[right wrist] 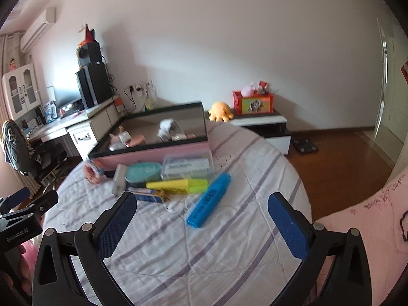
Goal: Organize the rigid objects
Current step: 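Withdraw both tools from the box, then grasp the white plug charger with the left tool while the right tool grasps the dental flossers box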
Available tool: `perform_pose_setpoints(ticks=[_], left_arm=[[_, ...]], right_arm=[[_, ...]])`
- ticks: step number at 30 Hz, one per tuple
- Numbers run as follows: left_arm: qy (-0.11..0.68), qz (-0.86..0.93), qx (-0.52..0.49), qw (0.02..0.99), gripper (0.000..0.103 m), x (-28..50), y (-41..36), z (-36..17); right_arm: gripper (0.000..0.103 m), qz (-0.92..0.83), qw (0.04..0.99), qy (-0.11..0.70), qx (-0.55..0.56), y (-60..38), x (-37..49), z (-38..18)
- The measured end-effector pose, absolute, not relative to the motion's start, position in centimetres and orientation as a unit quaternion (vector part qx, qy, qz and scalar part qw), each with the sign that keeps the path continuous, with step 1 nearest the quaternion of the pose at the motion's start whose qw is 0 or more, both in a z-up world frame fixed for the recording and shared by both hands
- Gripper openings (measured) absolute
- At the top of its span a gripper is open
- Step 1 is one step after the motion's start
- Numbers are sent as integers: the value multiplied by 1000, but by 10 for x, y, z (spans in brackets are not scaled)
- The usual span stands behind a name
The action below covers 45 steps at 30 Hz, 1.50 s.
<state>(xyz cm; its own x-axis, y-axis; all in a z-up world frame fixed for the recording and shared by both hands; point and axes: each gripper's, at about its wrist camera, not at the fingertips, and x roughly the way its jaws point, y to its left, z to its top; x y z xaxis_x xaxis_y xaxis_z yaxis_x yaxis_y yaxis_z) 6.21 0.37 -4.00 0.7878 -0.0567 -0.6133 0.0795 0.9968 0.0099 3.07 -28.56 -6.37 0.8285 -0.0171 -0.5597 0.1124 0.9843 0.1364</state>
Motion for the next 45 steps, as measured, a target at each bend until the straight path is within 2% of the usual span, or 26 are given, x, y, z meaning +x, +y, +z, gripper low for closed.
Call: perform_pose_setpoints(ticks=[7, 16, 22, 31, 33, 34, 35, 36, 38, 45], left_arm=[[371, -48, 8, 927, 103, 108, -13, -68], [434, -52, -32, 899, 103, 180, -39, -89], [431, -39, -43, 900, 103, 190, -34, -97], [452, -21, 10, 892, 103, 196, -47, -115], [450, -28, 0, 893, 97, 198, -45, -113], [448, -33, 4, 894, 88, 198, -47, -113], [446, -38, 9, 894, 73, 198, -49, -114], [445, -39, 24, 894, 70, 198, -54, -114], [436, -60, 38, 897, 41, 193, -62, -112], [414, -58, 47, 907, 41, 167, -52, -100]], right_arm=[[103, -35, 934, 342, 102, -300, 65, -103], [103, -20, 928, 356, 107, -305, 91, -113], [103, -10, 926, 361, 112, -310, 102, -114], [103, 2, 924, 365, 114, -310, 108, -116], [103, 4, 924, 363, 117, -311, 108, -116], [103, 4, 924, 363, 119, -312, 108, -116], [103, 4, 924, 364, 121, -312, 108, -117], [103, 4, 923, 364, 121, -312, 108, -117], [103, 3, 923, 366, 119, -311, 110, -117], [103, -3, 925, 366, 103, -309, 118, -113]])
